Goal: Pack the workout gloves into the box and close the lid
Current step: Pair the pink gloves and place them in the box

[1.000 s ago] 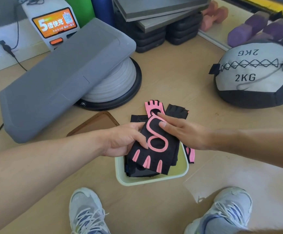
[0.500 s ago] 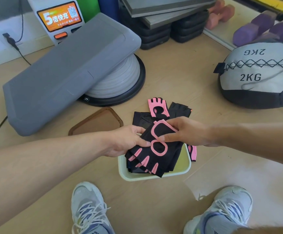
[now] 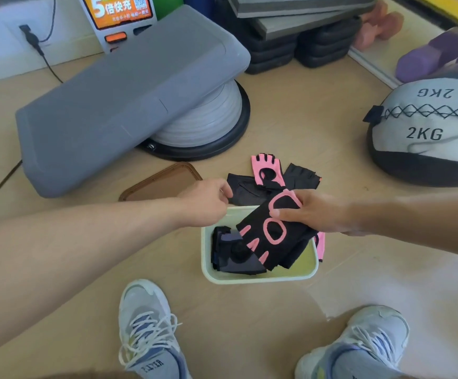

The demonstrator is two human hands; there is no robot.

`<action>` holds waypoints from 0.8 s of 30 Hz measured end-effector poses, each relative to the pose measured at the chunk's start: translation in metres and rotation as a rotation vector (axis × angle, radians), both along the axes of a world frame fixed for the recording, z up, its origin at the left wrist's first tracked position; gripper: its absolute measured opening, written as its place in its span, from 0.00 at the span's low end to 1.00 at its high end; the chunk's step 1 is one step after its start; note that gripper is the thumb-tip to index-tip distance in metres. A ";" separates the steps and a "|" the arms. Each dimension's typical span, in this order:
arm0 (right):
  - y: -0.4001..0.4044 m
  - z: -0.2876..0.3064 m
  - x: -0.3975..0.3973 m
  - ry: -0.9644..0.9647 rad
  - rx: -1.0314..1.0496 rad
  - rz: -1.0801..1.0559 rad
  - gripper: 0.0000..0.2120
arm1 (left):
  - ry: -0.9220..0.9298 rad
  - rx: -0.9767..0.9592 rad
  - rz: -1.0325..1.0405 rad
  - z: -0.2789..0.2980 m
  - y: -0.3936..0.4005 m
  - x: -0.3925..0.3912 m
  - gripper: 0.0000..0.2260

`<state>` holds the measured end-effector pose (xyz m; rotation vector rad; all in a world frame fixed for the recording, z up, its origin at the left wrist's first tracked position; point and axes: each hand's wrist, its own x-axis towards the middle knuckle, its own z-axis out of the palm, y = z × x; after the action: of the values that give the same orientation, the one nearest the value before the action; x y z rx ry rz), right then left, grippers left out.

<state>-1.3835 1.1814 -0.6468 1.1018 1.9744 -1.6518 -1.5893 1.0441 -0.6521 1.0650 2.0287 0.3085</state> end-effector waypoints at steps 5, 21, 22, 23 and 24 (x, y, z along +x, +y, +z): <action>-0.016 -0.058 -0.010 -0.063 -0.085 -0.114 0.25 | 0.282 -0.083 -0.293 -0.001 -0.013 -0.013 0.22; -0.054 -0.129 -0.043 -0.493 0.352 0.231 0.26 | 0.310 -0.139 -0.494 -0.013 -0.012 -0.006 0.22; -0.051 -0.123 -0.042 -0.500 0.480 0.396 0.22 | 0.318 -0.135 -0.496 -0.013 -0.012 -0.007 0.23; -0.048 -0.117 -0.041 -0.502 0.644 0.514 0.21 | 0.324 -0.128 -0.495 -0.013 -0.012 -0.007 0.23; -0.045 -0.111 -0.042 -0.500 0.814 0.573 0.20 | 0.328 -0.120 -0.495 -0.013 -0.012 -0.008 0.23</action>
<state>-1.4256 1.1361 -0.7575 0.9049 2.3150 -0.2283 -1.5975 1.0325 -0.6650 1.5695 1.9445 -0.2571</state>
